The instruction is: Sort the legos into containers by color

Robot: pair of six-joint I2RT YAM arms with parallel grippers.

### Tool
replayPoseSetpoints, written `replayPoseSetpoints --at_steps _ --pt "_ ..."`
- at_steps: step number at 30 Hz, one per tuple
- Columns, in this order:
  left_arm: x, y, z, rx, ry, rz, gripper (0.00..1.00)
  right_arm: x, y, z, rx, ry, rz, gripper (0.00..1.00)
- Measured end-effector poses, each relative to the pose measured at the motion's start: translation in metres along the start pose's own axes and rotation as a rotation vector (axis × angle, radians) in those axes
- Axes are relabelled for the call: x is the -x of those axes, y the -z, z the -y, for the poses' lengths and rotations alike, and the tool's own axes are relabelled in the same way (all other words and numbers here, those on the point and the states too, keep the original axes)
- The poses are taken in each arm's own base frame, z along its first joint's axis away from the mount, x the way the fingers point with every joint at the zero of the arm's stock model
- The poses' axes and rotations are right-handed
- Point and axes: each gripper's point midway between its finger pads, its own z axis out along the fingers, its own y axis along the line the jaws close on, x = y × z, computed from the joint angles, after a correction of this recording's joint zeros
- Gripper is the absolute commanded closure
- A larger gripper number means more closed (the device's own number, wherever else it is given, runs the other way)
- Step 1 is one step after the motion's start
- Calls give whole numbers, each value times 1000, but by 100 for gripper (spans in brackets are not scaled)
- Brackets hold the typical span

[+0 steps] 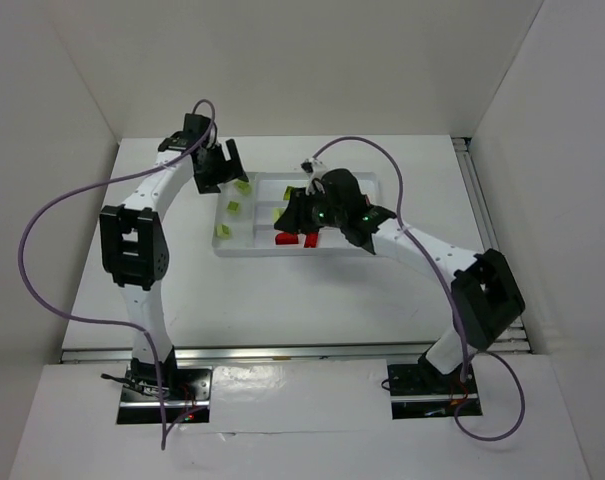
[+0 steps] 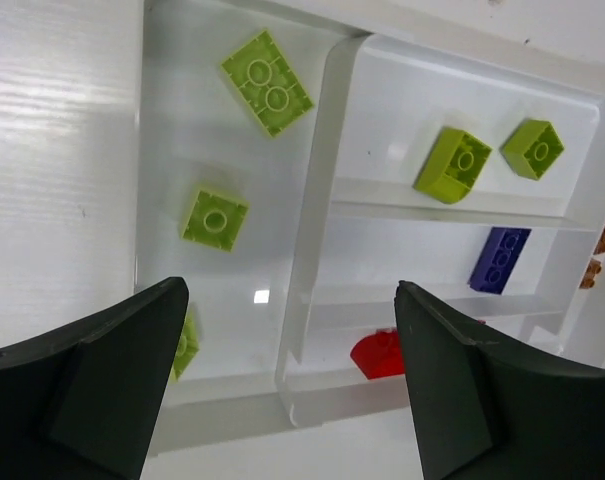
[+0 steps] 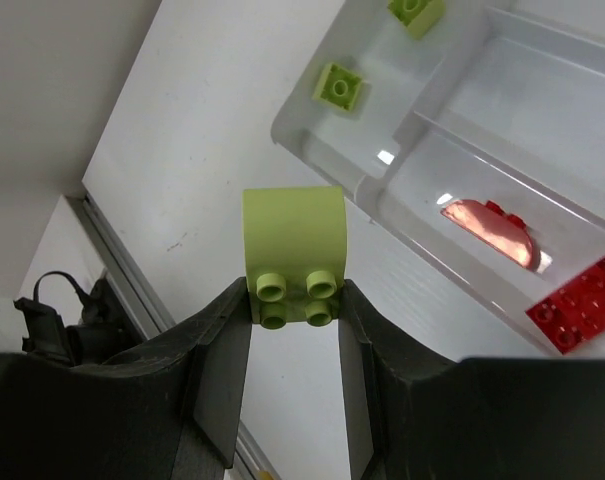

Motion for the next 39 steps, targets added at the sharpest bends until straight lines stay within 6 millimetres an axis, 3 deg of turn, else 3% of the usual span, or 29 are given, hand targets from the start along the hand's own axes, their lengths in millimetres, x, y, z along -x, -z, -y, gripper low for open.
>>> replayPoseSetpoints --at_steps 3,5,12,15,18,21,23,26,30,35,37,39 --pt "0 29 4 3 -3 19 4 9 -26 -7 8 10 -7 97" --pt "1 59 8 -5 -5 57 1 15 -48 -9 6 15 -10 97" --pt "20 198 8 -95 13 326 1 14 -136 6 -48 28 -47 92" --pt "23 227 2 -111 24 394 1 5 -165 15 -81 33 -76 48" --pt "17 226 1 -122 25 380 1 4 -188 20 -109 38 -94 14" --pt "8 215 -2 -125 33 332 1 5 -190 24 -149 52 -98 3" --pt "6 213 -4 -128 37 316 1 10 -183 26 -181 60 -89 2" --pt "6 215 -4 -139 38 317 1 19 -154 28 -257 71 -58 0" --pt "5 221 0 -166 27 329 1 49 -77 31 -422 93 67 0" --pt "-5 232 7 -210 10 336 1 91 43 43 -689 29 297 0" --pt "-7 234 9 -224 4 340 1 87 83 60 -808 -12 338 0" --pt "-11 235 9 -235 1 337 1 68 116 81 -928 -38 332 0"
